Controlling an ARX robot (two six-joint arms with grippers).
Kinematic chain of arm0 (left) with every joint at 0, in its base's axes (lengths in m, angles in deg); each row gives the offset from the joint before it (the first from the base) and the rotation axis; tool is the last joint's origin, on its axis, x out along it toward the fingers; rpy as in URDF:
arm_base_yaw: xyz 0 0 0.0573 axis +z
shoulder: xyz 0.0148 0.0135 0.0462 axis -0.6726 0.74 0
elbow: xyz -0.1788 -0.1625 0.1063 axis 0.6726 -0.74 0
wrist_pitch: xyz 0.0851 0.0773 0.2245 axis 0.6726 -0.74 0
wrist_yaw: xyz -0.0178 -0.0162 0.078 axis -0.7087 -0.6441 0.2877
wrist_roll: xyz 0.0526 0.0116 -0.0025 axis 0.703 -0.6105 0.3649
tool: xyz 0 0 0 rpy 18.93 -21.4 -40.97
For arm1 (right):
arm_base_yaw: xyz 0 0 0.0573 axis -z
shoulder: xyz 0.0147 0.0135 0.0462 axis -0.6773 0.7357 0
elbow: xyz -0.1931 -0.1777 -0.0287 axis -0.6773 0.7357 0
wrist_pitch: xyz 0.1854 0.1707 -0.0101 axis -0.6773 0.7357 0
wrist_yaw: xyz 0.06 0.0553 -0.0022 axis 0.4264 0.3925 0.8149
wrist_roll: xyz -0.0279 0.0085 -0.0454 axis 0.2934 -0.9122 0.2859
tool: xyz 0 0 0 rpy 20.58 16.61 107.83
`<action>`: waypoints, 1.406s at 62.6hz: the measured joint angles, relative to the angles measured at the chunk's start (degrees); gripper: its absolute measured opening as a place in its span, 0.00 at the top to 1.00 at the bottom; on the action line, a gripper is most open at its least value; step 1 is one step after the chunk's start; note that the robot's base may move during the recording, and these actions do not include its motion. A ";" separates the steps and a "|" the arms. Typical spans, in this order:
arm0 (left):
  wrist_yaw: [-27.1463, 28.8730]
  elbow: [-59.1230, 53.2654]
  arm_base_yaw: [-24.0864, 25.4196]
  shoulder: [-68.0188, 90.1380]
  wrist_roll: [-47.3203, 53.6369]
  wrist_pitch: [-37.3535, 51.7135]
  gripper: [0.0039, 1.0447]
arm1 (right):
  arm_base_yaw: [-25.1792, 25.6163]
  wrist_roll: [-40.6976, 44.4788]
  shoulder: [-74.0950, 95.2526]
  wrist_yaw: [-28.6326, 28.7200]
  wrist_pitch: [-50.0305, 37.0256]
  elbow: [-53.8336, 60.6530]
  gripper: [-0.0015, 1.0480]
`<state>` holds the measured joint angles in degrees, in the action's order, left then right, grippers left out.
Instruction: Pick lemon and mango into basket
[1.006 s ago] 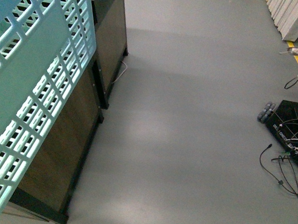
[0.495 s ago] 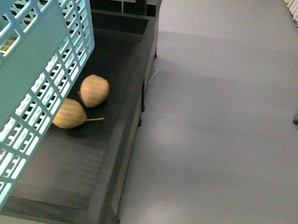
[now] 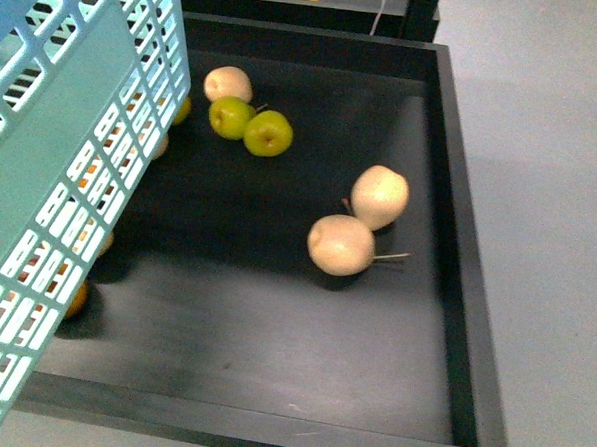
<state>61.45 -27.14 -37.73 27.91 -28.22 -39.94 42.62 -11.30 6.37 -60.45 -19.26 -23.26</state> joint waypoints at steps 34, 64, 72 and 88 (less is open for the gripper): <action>-0.02 0.00 0.02 0.00 0.02 -0.02 0.94 | 0.02 0.00 0.00 -0.04 0.00 0.00 0.08; -0.02 0.00 0.02 0.02 0.02 -0.09 0.94 | 0.02 0.00 0.00 -0.02 0.00 0.00 0.08; -0.09 0.00 0.02 0.02 0.02 -0.09 0.94 | 0.00 0.00 0.00 0.00 0.00 0.00 0.08; 0.04 0.02 0.02 0.04 0.02 -0.07 0.94 | 0.00 -0.02 0.04 -0.09 0.00 0.00 0.08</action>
<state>61.50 -27.12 -37.71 27.95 -28.20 -40.01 42.62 -11.32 6.41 -60.54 -19.26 -23.26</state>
